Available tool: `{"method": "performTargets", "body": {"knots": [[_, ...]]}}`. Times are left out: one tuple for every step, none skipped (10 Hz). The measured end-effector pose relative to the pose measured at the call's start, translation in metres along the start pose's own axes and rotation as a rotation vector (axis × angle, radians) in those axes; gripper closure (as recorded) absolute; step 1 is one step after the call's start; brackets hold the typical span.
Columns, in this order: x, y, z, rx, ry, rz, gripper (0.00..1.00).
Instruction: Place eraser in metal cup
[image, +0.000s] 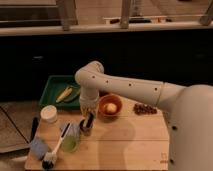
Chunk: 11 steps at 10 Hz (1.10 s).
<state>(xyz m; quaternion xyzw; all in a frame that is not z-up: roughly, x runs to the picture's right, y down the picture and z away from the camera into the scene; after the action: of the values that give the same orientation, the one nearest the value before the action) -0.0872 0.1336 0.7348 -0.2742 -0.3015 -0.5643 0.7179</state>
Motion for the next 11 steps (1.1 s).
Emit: {"method": "performTargets", "body": {"knots": [[-0.002,-0.003,-0.001,-0.001,0.000,-0.010,1.00],[-0.004,-0.006,-0.001,-0.002,-0.002,-0.021,1.00],[-0.006,-0.009,-0.001,-0.003,-0.004,-0.031,1.00],[-0.007,-0.012,0.000,-0.004,-0.006,-0.038,1.00],[-0.009,-0.014,0.001,-0.005,-0.009,-0.044,1.00],[-0.010,-0.016,0.003,-0.006,-0.014,-0.049,1.00],[-0.010,-0.017,0.005,-0.007,-0.019,-0.051,1.00],[-0.011,-0.018,0.007,-0.008,-0.023,-0.052,1.00],[-0.011,-0.018,0.008,-0.009,-0.028,-0.053,1.00],[-0.011,-0.018,0.010,-0.010,-0.033,-0.053,1.00],[-0.011,-0.018,0.011,-0.010,-0.037,-0.054,1.00]]}}
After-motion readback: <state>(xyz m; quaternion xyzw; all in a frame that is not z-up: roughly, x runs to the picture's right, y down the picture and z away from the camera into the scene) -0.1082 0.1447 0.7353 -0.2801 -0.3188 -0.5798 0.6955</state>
